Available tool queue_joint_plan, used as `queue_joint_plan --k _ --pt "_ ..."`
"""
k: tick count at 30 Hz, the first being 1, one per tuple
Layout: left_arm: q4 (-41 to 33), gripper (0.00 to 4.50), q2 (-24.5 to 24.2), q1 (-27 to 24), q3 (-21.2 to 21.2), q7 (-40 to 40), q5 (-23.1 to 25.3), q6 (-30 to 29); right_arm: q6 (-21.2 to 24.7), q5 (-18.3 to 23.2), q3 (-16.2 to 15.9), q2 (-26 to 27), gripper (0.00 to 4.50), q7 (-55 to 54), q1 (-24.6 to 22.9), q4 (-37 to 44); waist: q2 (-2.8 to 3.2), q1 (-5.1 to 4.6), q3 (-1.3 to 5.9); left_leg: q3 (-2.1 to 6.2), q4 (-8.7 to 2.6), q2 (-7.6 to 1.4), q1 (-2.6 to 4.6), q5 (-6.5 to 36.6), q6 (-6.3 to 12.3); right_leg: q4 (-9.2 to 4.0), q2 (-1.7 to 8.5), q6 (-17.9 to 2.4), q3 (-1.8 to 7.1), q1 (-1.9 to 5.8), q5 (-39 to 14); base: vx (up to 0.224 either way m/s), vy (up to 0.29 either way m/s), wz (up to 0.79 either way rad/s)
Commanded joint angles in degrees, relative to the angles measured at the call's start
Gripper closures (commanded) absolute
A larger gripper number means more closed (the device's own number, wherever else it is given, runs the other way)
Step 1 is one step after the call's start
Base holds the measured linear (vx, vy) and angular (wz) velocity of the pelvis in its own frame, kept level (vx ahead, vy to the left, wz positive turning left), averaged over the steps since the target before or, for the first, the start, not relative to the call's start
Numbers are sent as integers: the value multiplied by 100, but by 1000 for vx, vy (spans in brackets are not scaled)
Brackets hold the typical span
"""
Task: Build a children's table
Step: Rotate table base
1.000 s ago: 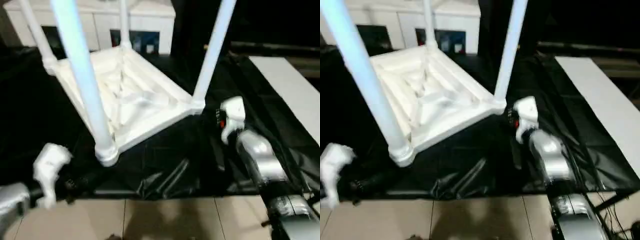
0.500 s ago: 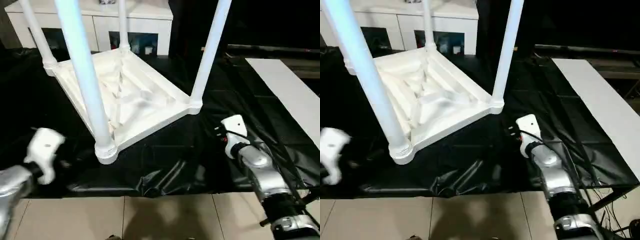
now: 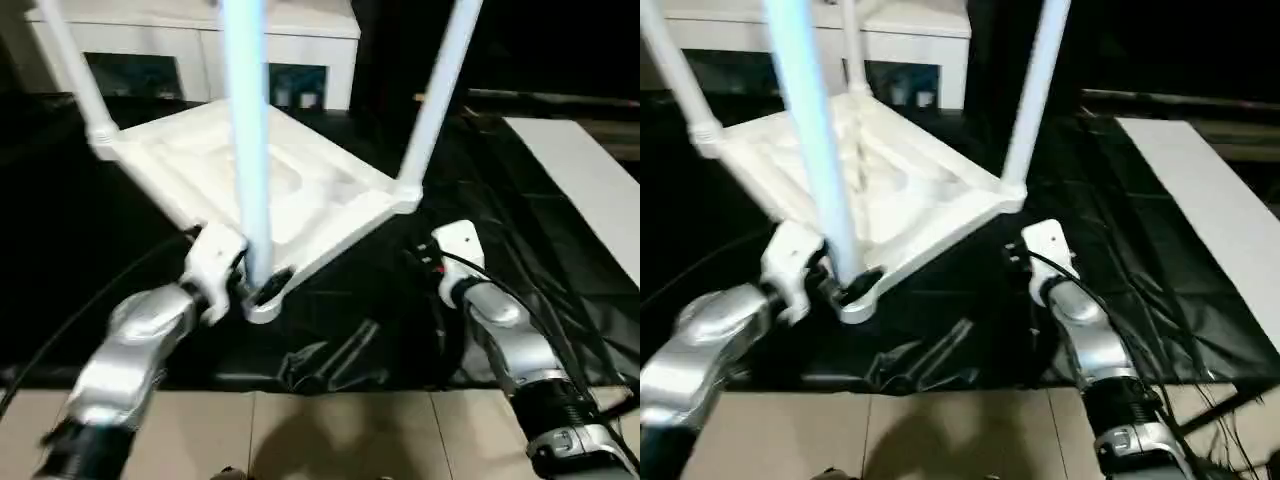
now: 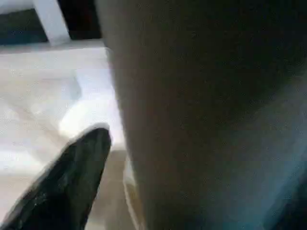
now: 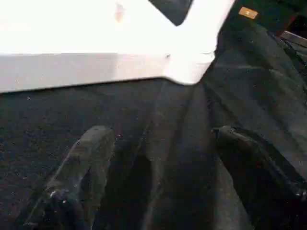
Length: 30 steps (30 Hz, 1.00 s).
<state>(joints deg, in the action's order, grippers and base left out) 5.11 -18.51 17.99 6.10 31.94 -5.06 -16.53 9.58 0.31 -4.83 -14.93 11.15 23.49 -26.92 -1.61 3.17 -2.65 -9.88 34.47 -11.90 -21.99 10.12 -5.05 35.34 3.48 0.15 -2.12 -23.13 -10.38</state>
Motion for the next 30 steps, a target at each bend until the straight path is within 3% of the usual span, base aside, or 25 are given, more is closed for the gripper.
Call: queue_joint_plan --k 1,3,4,5,6,8,10,14,15,16,18,19,21,22,24,25,30 --pt "517 9 210 360 247 -163 207 132 146 -17 96 -51 74 -9 -93 248 133 -10 359 -1 -413 -43 99 1275 -141 -411 278 -800 198 239 -949 0 0 0" --pt "790 9 345 570 390 -251 319 221 184 -5 131 -68 74 -30 -143 334 103 3 373 -2 -403 -45 123 1313 -123 -420 274 -826 196 240 -932 0 0 0" --pt "1003 9 474 732 479 -327 382 294 212 3 157 -81 74 -44 -190 405 104 5 369 4 -413 -46 93 1264 -108 -423 280 -851 190 258 -904 0 0 0" --pt "1508 9 858 1107 575 -545 453 511 269 10 200 -104 74 -52 -301 555 170 7 357 0 -407 -43 104 1300 -113 -435 277 -862 197 242 -926 0 0 0" --pt "1703 9 996 1239 587 -621 482 609 294 6 211 -106 74 -54 -340 610 139 54 372 -23 -386 -52 173 1404 -67 -483 278 -890 206 214 -944 0 0 0" --pt "1975 9 1321 1454 591 -685 441 814 327 -7 214 -104 74 -63 -390 676 136 28 364 1 -410 -39 92 1325 -52 -455 282 -920 194 284 -920 0 0 0" --pt "2198 9 1715 1624 643 -625 371 1119 350 -9 198 -78 74 -65 -389 697 130 27 378 11 -395 -42 75 1241 15 -470 312 -913 185 299 -970 0 0 0" --pt "2098 9 2056 1625 606 -637 150 1319 220 33 165 6 74 10 -241 520 105 -1 387 6 -375 -36 38 1145 124 -468 326 -985 177 324 -965 0 0 0" --pt "2095 9 2076 1626 600 -715 172 1375 200 34 156 14 74 26 -214 488 62 -15 401 1 -366 -39 29 1070 188 -466 323 -1027 176 331 -873 0 0 0" --pt "2158 9 2083 1647 585 -723 187 1481 203 14 152 14 74 29 -205 491 94 -8 396 2 -360 -44 32 990 248 -456 320 -1070 174 321 -791 0 0 0" --pt "2161 9 2001 1632 553 -604 164 1583 229 2 167 14 74 28 -169 492 105 -12 392 -1 -361 -53 43 969 291 -453 316 -1102 171 314 -769 0 0 0" --pt "2014 9 1853 1547 590 -332 105 1536 228 3 181 8 74 29 -145 483 51 -11 392 -7 -361 -54 44 967 310 -459 313 -1096 168 315 -790 0 0 0" --pt "1850 9 1660 1442 651 23 71 1486 226 10 196 1 74 34 -124 483 103 -13 384 -2 -377 -67 50 949 290 -436 315 -1121 171 301 -822 0 0 0" --pt "1544 9 1341 1246 802 501 61 1362 221 31 206 -11 74 74 -120 505 124 -7 389 12 -383 -80 71 990 259 -421 329 -1110 169 294 -854 0 0 0" --pt "1077 9 862 966 1000 1126 7 994 201 24 203 -40 74 114 -128 514 115 -29 368 -7 -398 -93 81 1074 226 -427 317 -1132 178 267 -901 0 0 0" --pt "905 9 661 860 1077 1350 -2 872 188 18 199 -47 74 128 -136 514 154 -21 382 4 -405 -106 89 1039 180 -387 327 -1151 183 274 -799 0 0 0" --pt "405 9 -115 659 1242 2242 -203 474 23 57 203 -184 74 403 -188 495 192 17 354 -28 -414 -94 146 1219 54 -402 297 -1145 194 219 -874 0 0 0"
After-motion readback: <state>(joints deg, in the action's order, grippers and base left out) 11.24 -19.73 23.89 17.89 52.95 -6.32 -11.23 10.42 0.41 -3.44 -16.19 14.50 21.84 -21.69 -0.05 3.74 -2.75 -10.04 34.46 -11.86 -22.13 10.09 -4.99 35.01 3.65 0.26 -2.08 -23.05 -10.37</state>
